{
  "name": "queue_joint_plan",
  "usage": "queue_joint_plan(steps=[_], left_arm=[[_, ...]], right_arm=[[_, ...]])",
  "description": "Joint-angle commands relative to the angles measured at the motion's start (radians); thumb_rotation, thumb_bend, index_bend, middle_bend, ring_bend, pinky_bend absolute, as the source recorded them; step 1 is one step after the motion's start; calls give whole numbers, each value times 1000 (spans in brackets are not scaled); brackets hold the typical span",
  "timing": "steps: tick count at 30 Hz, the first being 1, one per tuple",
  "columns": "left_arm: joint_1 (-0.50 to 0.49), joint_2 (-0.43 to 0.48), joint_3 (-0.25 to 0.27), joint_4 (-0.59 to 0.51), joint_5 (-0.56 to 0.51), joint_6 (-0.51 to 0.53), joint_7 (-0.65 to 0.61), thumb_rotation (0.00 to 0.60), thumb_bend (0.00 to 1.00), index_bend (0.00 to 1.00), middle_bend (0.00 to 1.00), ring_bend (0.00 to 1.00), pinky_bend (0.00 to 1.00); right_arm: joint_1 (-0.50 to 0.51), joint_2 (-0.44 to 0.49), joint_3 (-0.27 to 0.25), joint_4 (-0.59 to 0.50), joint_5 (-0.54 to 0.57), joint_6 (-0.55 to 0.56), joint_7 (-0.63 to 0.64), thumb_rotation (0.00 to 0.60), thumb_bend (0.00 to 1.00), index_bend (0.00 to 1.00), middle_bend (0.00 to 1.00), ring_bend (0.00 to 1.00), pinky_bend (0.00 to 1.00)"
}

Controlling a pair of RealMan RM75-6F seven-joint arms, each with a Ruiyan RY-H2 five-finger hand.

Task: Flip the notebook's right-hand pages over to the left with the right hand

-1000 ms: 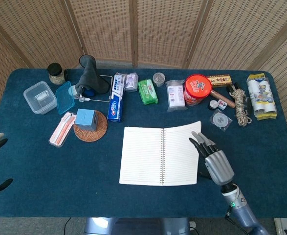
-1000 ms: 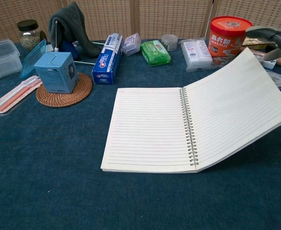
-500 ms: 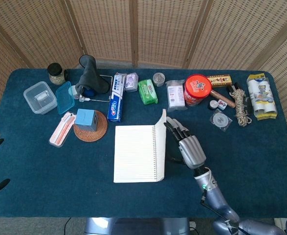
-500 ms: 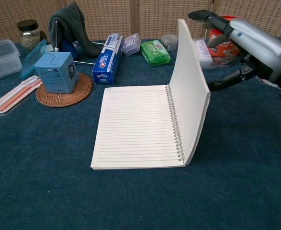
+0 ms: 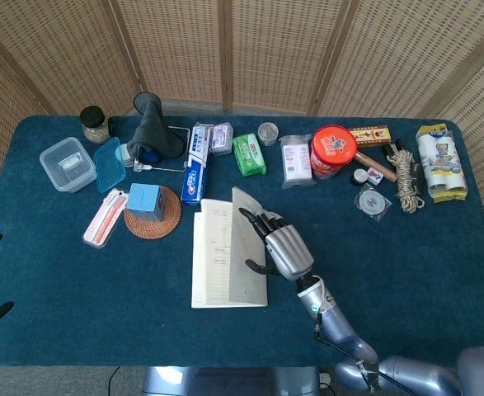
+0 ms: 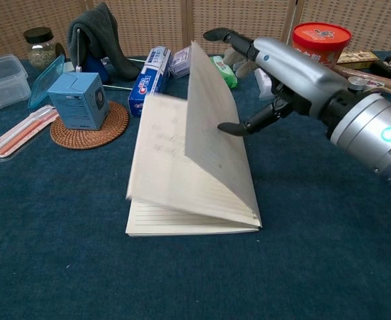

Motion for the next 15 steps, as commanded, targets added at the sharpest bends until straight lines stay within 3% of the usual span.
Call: queue_joint_plan(steps=[1,15], left_arm=[[-3,-3,0,0,1,-4,1,600,25,0,0,0,48],[0,-13,1,16,-8,-7,-12,600,25,0,0,0,48]], right_arm=[[30,-33,-8,22,15,-44,-24,600,226,0,0,166,218],[59,-76,-10,59,79,-94,-55,600,227,0,0,173,209]])
